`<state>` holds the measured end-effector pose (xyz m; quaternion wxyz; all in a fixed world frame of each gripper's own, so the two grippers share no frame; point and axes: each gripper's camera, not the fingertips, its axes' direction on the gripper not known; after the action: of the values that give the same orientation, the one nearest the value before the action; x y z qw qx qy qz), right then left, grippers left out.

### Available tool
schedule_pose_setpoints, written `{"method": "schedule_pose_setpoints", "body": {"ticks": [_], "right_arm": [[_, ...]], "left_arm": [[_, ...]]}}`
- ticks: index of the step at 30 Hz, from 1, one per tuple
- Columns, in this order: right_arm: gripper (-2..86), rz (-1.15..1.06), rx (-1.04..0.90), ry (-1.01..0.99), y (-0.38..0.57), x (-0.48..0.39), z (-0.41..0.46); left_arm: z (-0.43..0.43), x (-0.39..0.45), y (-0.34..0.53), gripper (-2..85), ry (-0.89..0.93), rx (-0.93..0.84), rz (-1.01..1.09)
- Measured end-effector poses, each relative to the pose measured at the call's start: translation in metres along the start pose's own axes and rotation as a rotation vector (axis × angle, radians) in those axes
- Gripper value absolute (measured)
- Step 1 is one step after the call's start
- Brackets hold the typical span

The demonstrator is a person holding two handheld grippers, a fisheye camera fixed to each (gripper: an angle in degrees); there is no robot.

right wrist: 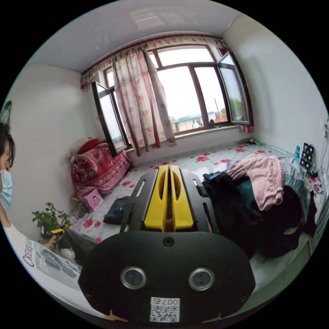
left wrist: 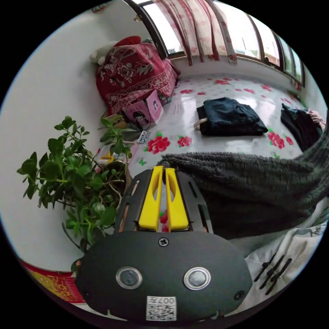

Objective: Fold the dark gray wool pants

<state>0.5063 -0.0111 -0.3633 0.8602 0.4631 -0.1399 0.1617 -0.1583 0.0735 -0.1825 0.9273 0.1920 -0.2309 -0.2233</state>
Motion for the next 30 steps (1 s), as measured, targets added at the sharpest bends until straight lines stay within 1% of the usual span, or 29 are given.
{"method": "schedule_pose_setpoints", "body": {"ticks": [2, 3, 5, 7, 9, 10, 11, 12, 13, 14, 15, 16, 18, 19, 21, 22, 24, 26, 28, 30], "right_arm": [[-0.2, 0.045, -0.012, -0.007, -0.003, 0.014, 0.019], [-0.2, 0.064, 0.025, -0.009, -0.005, 0.022, 0.025], [-0.1, 0.088, 0.076, -0.014, -0.013, 0.032, 0.03], [0.1, 0.085, 0.065, -0.01, -0.019, 0.042, 0.043], [0.6, 0.068, -0.077, -0.008, -0.013, 0.051, 0.085], [0.9, 0.06, -0.127, -0.014, -0.008, 0.053, 0.099], [1.5, 0.06, -0.224, -0.005, 0.007, 0.056, 0.128], [3.5, 0.064, -0.328, -0.003, 0.027, 0.058, 0.158], [4.5, 0.061, -0.388, -0.007, 0.038, 0.058, 0.174], [6.3, 0.057, -0.52, 0.005, 0.063, 0.058, 0.205], [8.0, 0.047, -0.645, 0.029, 0.09, 0.056, 0.234], [8.8, 0.033, -0.7, 0.034, 0.103, 0.054, 0.246], [11.4, -0.02, -0.872, 0.055, 0.149, 0.044, 0.289], [11.8, -0.028, -0.907, 0.056, 0.158, 0.041, 0.298], [12.8, -0.057, -1.037, 0.066, 0.19, 0.031, 0.336], [12.8, -0.064, -1.064, 0.077, 0.197, 0.029, 0.345], [11.2, -0.102, -1.177, 0.135, 0.224, 0.024, 0.377], [9.4, -0.117, -1.197, 0.17, 0.228, 0.021, 0.388], [7.7, -0.143, -1.086, 0.153, 0.206, 0.017, 0.377], [6.9, -0.116, -0.81, 0.128, 0.153, 0.02, 0.331]], "left_arm": [[-0.003, 0.004, -0.007, -0.9, -0.021, 0.022, 0.01], [-0.006, 0.004, -0.009, -0.9, -0.028, 0.037, 0.004], [-0.016, -0.001, -0.016, -0.9, -0.058, 0.082, -0.035], [-0.013, -0.005, -0.019, -0.9, -0.055, 0.1, -0.094], [0.008, -0.001, -0.02, -0.8, -0.035, 0.054, -0.108], [0.03, 0.004, -0.018, -0.8, -0.035, -0.019, -0.108], [0.052, 0.011, -0.012, -0.7, -0.024, -0.098, -0.104], [0.06, 0.014, -0.008, -0.7, -0.014, -0.131, -0.103], [0.072, 0.019, 0.001, -0.7, -0.001, -0.168, -0.105], [0.077, 0.024, 0.01, -0.7, -0.006, -0.187, -0.105], [0.078, 0.025, 0.014, -0.7, -0.013, -0.195, -0.103], [0.079, 0.028, 0.02, -0.7, -0.026, -0.205, -0.095], [0.077, 0.027, 0.024, -0.7, -0.045, -0.21, -0.081], [0.076, 0.024, 0.024, -0.8, -0.053, -0.214, -0.081], [0.074, 0.019, 0.02, -0.8, -0.053, -0.218, -0.092], [0.074, 0.016, 0.017, -0.8, -0.043, -0.217, -0.104], [0.074, 0.014, 0.011, -0.8, -0.03, -0.212, -0.117], [0.074, 0.015, 0.004, -0.8, -0.052, -0.211, -0.114], [0.069, 0.01, 0.0, -0.9, -0.098, -0.193, -0.118], [0.056, -0.003, -0.001, -0.9, -0.131, -0.144, -0.16]]}}
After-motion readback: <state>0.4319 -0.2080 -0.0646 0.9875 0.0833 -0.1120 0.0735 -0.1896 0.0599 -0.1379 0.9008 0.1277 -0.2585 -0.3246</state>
